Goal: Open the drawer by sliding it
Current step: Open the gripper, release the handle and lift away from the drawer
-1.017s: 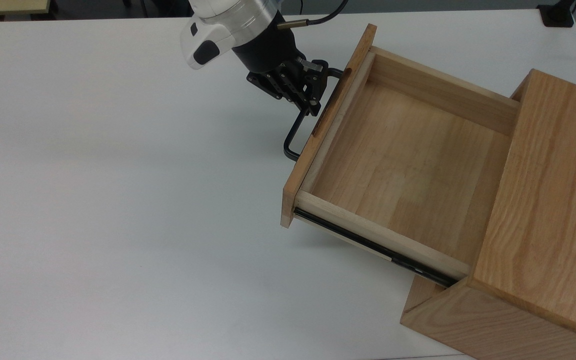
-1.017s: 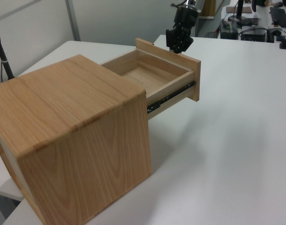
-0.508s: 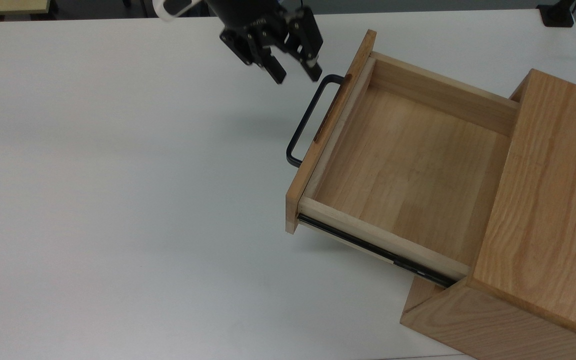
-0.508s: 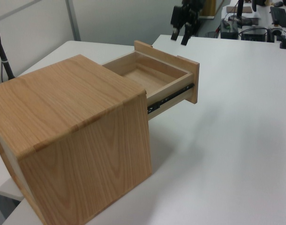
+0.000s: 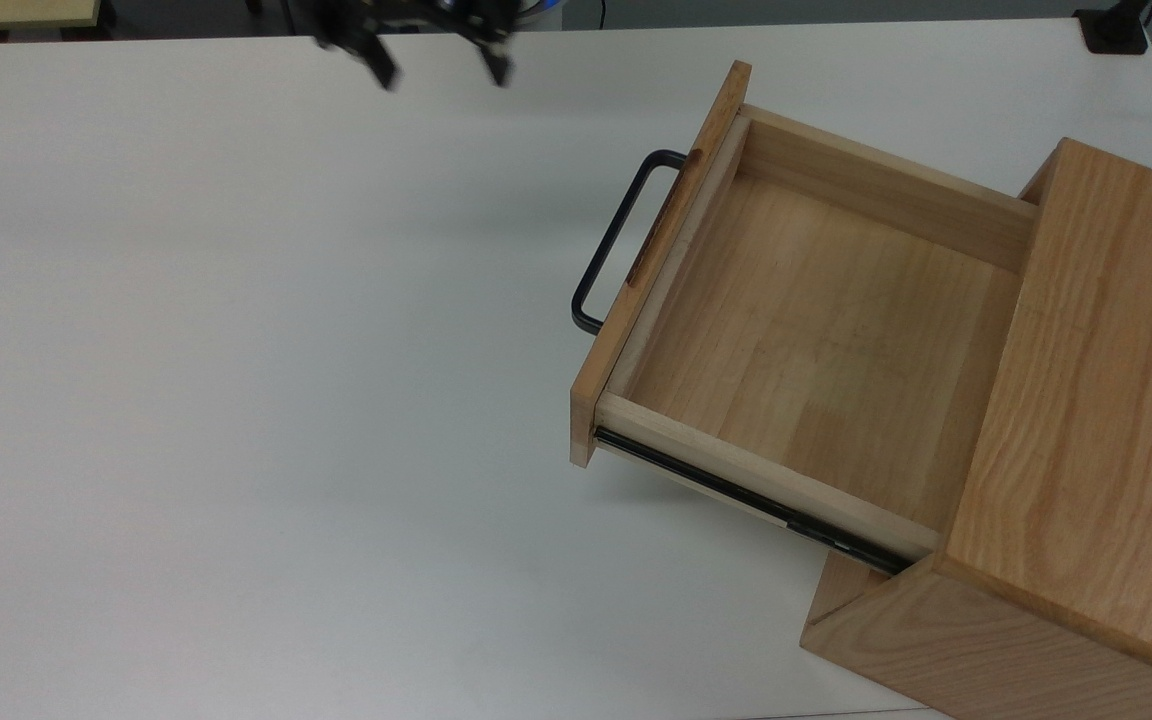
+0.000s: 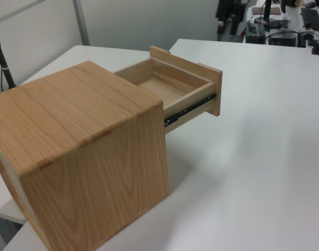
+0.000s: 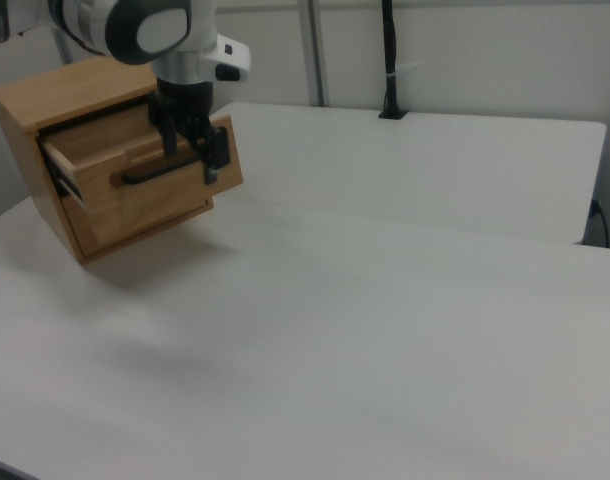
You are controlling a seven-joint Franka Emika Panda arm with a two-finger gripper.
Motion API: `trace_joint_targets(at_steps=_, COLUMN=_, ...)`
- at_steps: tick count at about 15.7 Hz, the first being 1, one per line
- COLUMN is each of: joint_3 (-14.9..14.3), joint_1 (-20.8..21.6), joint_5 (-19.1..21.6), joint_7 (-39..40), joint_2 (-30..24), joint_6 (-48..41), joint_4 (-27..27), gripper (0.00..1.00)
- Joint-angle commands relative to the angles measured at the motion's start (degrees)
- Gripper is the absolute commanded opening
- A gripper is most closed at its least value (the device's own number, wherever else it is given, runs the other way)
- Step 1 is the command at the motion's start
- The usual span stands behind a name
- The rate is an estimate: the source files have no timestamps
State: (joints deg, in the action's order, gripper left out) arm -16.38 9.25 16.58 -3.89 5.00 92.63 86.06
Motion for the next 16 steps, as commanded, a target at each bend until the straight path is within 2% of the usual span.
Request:
trace_joint_targets(at_steps=1, joint_3=4.07, joint_1=-2.65, joint_5=-13.38, joint_7=4.58, joint_2=-1.31, joint_6=-2.28, joint_4=1.04, gripper=1.00)
trace_joint_targets(at_steps=3, joint_3=8.28, joint_1=-5.55, joint_5=-19.10, joint_7=6.51, joint_2=-1.04, joint_6=-2.28, joint_4=1.22, gripper=1.00)
trace_joint_targets(at_steps=7, joint_3=13.56, joint_1=-11.52, joint_5=-20.09, joint_7=8.37, joint_2=-1.57, joint_6=-2.45, joint_4=1.22, gripper=1.00)
trace_joint_targets(at_steps=8, joint_3=13.83, joint_1=-12.67, joint_5=-19.74, joint_7=8.37, joint_2=-1.92, joint_6=-2.46, joint_4=1.22, gripper=1.00)
trace_joint_targets(at_steps=16, joint_3=13.84, joint_1=-12.07, joint_5=-19.74, joint_7=7.58, joint_2=-1.39, joint_6=-2.72, joint_4=0.78, gripper=1.00)
